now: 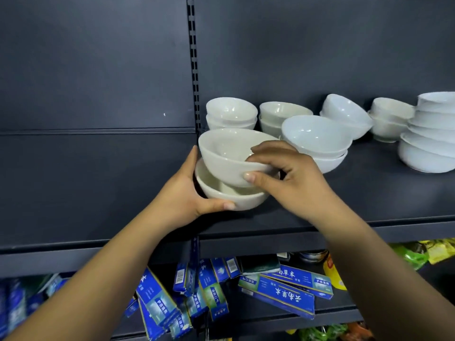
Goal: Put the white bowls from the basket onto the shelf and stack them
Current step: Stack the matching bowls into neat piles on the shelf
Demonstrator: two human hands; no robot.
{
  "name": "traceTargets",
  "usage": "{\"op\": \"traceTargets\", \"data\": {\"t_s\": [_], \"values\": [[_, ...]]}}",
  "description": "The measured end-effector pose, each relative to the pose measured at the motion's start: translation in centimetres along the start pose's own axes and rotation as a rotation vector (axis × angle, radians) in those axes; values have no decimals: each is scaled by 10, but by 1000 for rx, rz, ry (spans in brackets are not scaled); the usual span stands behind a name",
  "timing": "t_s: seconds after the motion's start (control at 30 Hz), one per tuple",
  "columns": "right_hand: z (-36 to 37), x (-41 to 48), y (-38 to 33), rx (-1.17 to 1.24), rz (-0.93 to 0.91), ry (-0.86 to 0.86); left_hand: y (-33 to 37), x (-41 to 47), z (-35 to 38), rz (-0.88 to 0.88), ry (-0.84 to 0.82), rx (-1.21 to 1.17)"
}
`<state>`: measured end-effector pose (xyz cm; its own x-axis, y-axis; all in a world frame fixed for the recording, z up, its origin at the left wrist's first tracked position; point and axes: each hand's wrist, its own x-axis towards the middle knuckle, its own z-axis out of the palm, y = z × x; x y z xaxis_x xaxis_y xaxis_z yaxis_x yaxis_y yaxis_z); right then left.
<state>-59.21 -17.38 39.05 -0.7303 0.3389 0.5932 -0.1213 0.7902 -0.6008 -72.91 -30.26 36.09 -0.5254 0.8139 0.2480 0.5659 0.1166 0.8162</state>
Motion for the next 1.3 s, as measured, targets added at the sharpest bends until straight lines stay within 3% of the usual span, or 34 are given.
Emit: {"op": "traceTargets", "data": {"t_s": [0.13,0.33,0.4,0.5,0.57,0.87,1.07,1.3], "values": [[7,-4,4,52,-2,-67,-4,4,-2,3,2,-32],[15,-12,17,24,-89,-35,-13,7,-5,62,-9,-59],[15,-16,20,87,45,-13,-16,8,-6,67,-18,-57],[18,-20,26,414,339,-34,-17,8,-8,50,-19,-59],[20,-20,27,480,359,-50,-15,8,-9,43,-4,-78],[-33,70,-2,411,98,31,43,77,-52,225,63,-226],[-101,129,31,393,214,-73,79,164,-26,237,48,-141],[-145,163,122,303,300,-79,84,249,36,76,-23,-31]]}}
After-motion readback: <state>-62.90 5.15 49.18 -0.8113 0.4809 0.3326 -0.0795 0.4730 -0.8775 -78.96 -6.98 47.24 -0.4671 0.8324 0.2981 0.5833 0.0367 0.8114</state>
